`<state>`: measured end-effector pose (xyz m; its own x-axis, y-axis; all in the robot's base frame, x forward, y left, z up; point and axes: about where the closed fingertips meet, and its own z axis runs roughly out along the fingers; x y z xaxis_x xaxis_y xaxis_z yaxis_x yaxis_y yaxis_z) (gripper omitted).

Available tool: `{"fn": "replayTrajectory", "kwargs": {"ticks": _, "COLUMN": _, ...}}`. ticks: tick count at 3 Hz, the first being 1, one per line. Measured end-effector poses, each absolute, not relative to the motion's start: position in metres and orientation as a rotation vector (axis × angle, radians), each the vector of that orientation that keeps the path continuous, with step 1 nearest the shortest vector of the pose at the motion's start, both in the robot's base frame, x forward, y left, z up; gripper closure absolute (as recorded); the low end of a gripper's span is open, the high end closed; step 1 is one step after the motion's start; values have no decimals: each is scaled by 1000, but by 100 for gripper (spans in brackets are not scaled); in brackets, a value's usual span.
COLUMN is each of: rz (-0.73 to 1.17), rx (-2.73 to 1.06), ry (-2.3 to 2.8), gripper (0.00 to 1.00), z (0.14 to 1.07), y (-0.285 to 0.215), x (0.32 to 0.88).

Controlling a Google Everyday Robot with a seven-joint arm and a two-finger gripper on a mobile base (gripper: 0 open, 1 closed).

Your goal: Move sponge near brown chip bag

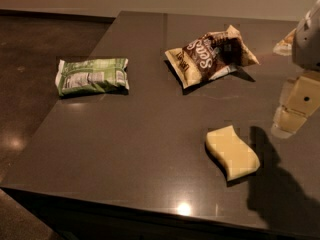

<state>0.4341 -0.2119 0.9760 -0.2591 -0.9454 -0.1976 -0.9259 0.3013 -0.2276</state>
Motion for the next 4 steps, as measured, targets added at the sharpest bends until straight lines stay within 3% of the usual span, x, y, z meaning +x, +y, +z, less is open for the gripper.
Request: {"fn": "replayTrajectory", "kwargs": {"ticks": 4, "rz": 10, "rx": -1437, "ry": 2552, "gripper": 0, "z": 906, "y": -179, "x": 419}}
